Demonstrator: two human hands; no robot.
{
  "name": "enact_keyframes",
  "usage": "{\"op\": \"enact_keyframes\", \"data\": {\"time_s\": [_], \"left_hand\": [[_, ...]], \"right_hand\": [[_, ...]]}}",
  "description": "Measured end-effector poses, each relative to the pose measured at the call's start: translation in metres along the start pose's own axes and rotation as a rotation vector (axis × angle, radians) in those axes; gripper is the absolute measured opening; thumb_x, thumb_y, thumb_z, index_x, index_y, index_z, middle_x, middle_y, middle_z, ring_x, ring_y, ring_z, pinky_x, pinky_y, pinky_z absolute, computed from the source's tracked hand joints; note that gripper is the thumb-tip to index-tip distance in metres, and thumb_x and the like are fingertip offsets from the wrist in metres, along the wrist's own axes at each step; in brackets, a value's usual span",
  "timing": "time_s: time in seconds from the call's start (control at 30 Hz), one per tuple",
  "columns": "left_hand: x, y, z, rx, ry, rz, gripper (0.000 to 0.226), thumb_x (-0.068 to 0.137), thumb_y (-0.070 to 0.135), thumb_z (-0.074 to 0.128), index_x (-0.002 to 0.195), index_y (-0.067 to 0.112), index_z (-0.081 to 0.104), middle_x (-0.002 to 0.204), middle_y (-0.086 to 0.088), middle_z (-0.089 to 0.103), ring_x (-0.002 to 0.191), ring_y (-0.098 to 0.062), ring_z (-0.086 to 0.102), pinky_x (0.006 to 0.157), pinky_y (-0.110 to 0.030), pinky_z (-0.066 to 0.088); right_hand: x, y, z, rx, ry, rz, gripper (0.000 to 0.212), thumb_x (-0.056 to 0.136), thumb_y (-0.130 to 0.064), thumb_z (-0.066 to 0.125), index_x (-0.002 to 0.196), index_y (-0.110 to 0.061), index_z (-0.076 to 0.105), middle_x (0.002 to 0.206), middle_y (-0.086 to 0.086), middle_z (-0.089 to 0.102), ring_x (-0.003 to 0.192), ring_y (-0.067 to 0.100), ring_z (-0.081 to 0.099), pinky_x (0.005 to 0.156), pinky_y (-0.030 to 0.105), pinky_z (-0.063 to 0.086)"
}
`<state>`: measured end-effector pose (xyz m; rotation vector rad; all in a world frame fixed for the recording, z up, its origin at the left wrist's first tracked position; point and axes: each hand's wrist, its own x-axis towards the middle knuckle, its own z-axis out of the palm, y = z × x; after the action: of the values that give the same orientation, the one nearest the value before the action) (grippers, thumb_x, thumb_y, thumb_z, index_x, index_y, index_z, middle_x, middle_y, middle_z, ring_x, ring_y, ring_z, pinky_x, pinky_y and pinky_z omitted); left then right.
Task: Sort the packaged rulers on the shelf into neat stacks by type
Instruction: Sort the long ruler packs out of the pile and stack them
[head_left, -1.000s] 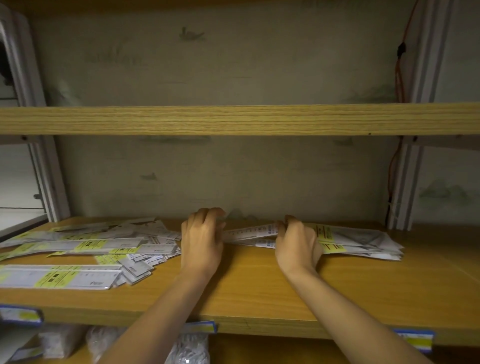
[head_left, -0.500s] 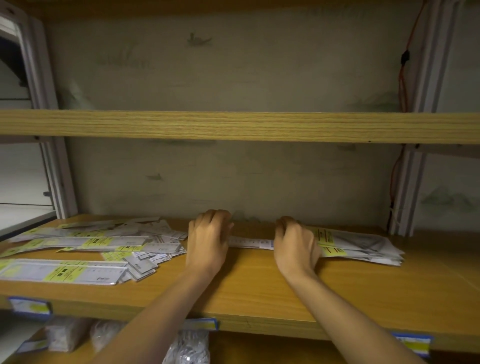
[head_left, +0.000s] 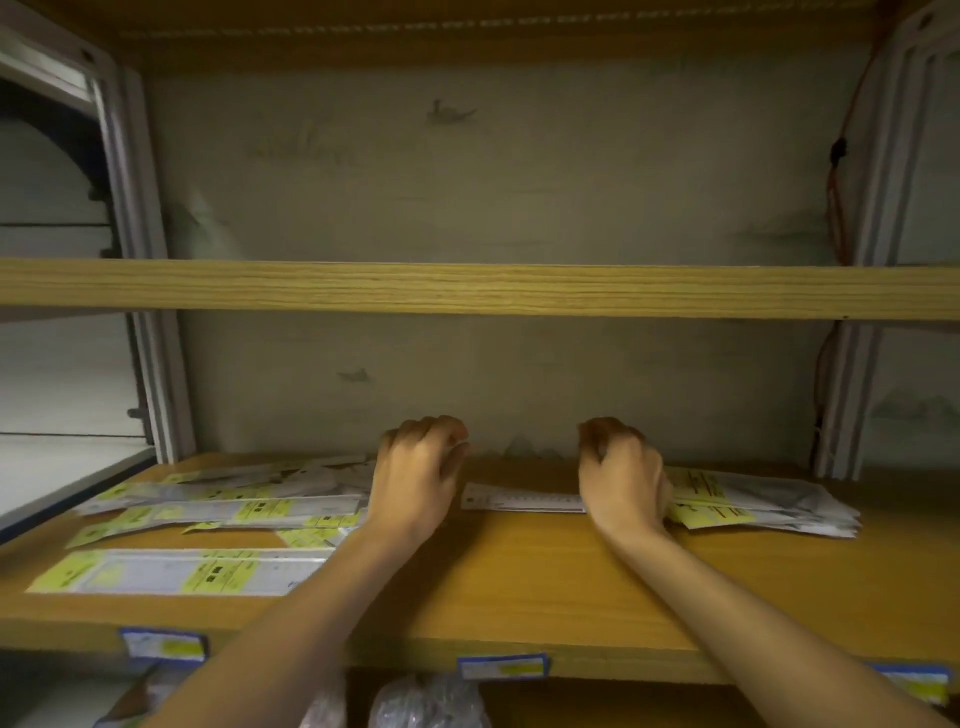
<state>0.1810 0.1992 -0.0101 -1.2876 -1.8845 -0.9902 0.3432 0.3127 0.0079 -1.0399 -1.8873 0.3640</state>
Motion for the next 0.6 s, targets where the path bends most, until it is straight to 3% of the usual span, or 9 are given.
{"op": "enact_keyframes", "data": {"time_s": [0.2, 0.6], "left_hand": [[0.005, -0.042, -0.032, -0.098, -0.031, 0.066, 0.004, 0.085, 0.017, 0.063, 0.089, 0.019, 0.063, 0.084, 0.002, 0.069, 0.08, -0.028, 0.064, 0.073, -0.044, 0.05], [0.013, -0.077, -0.062, -0.126, -0.05, 0.085, 0.004, 0.087, 0.017, 0.066, 0.091, 0.017, 0.064, 0.08, 0.001, 0.069, 0.08, -0.028, 0.064, 0.078, -0.04, 0.048]], "right_hand": [[-0.018, -0.041, 0.01, -0.013, 0.023, 0.036, 0.024, 0.099, -0.031, 0.049, 0.111, -0.017, 0.065, 0.113, 0.013, 0.066, 0.109, 0.038, 0.059, 0.08, 0.038, 0.046], [-0.033, -0.077, 0.025, -0.015, 0.043, 0.012, 0.026, 0.099, -0.033, 0.049, 0.113, -0.016, 0.064, 0.112, 0.011, 0.067, 0.107, 0.035, 0.061, 0.079, 0.034, 0.045]]}}
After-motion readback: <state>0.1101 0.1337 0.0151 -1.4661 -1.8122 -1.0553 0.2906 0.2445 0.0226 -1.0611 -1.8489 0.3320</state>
